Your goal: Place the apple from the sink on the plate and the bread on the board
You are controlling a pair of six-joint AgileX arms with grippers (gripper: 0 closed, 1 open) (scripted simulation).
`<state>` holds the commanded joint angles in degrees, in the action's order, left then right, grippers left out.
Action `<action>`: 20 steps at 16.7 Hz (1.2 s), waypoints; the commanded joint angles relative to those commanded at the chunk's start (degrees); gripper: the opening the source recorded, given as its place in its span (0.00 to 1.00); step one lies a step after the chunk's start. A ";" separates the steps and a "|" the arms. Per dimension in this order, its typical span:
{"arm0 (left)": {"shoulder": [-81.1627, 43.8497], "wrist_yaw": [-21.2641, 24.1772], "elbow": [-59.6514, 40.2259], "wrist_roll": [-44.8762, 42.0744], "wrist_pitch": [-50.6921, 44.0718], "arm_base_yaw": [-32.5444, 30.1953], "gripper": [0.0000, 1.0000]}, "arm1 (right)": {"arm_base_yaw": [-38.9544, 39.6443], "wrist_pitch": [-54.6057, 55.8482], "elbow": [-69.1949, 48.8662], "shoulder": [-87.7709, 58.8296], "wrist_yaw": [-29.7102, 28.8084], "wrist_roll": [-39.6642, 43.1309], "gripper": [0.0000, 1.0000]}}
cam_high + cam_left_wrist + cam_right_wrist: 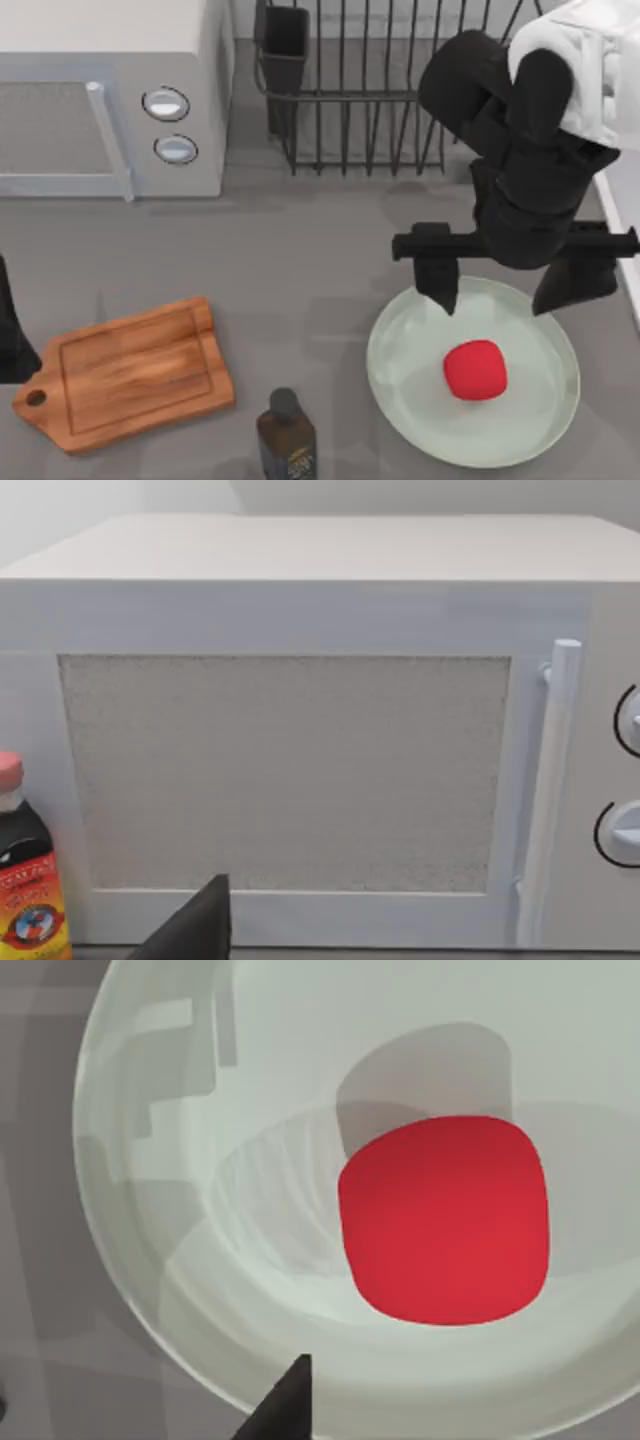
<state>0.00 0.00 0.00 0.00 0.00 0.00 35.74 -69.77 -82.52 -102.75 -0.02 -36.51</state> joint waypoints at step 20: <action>0.00 0.00 0.00 0.00 0.00 0.00 1.00 | -10.72 20.76 24.50 30.49 0.01 10.89 1.00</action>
<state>0.00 0.00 0.00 0.00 0.00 0.00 25.02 -49.00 -58.02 -72.26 -0.01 -25.62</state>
